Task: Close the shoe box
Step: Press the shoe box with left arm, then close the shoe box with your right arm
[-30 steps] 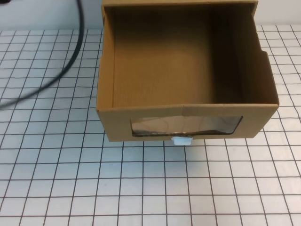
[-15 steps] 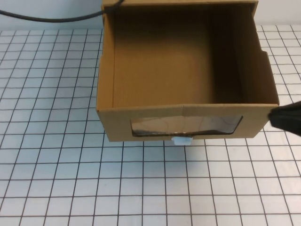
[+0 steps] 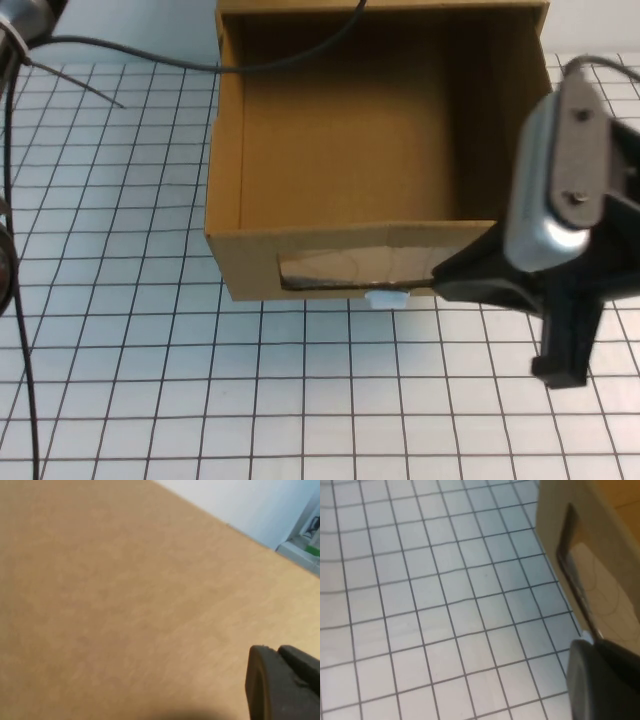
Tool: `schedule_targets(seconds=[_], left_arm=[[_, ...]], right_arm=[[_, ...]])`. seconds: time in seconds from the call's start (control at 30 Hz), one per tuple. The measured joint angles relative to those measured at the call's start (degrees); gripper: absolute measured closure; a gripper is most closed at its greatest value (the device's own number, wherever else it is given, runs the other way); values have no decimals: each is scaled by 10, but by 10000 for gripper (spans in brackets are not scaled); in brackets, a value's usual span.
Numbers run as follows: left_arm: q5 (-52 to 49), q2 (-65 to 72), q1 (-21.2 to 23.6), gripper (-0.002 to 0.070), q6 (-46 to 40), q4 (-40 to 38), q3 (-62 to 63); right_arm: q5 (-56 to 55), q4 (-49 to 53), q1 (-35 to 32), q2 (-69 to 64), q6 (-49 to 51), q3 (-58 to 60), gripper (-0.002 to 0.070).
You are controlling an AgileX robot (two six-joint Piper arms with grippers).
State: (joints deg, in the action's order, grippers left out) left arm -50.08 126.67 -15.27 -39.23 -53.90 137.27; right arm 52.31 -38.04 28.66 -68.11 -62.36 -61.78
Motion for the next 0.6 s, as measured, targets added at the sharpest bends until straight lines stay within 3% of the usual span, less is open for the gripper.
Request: schedule_targets(seconds=[0.3,0.6], left_arm=[[-2,20,-1,677,56,48,9],[-6,20,-1,677,65,54,12]], right_arm=[[-14,124,88,-57,64,-43,689],[-41,190,97,-106,100,-63,689]])
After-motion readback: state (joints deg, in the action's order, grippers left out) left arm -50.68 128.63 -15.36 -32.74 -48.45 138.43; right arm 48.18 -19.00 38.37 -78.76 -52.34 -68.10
